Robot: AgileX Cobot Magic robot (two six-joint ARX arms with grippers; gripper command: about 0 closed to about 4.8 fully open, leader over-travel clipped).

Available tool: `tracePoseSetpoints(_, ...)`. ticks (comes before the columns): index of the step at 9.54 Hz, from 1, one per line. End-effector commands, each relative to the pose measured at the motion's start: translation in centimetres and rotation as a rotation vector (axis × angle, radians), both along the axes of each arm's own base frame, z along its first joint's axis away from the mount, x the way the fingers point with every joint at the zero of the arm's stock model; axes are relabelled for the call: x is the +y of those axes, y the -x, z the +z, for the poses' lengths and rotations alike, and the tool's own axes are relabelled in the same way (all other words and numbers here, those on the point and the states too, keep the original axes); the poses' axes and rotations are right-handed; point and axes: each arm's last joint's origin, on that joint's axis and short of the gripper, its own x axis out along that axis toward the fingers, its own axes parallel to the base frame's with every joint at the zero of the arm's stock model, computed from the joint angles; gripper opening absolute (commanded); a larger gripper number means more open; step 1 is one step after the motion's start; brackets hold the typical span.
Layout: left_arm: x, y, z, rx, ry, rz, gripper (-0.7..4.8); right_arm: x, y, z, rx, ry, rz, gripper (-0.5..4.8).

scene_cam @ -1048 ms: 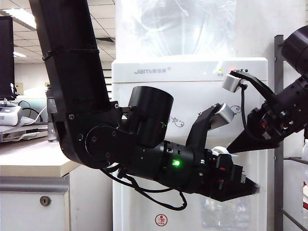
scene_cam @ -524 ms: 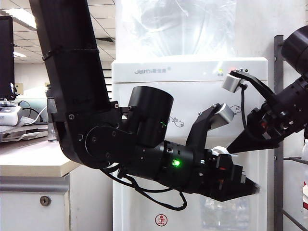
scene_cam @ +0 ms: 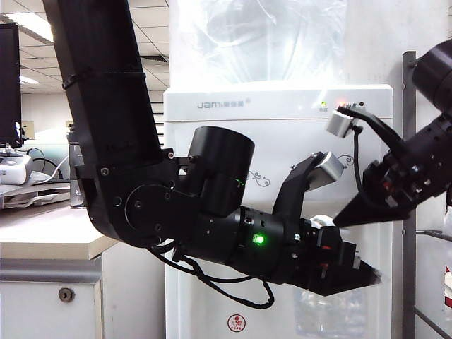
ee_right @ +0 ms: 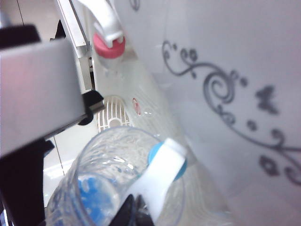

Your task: Pick up the plastic mug from the left desk, go to the cold water outlet of the water dispenser, press the vertical switch to get some water, then put the mug back on the desk.

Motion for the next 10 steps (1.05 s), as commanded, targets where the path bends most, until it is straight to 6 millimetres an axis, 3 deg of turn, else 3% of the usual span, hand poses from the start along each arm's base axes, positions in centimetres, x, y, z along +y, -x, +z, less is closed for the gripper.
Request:
tracePoseSetpoints(1,-0.43,0.12,0.97,-0.057,0.054,-0.035,-0.06,-0.09,0.27,-0.96,0.064,0.03,-0.018,-0.01)
tracePoseSetpoints(10,-0.43,0.12,0.97,-0.057,0.054,-0.035,-0.06,-0.07,0.17,-0.86,0.05,0.027,-0.019,-0.01)
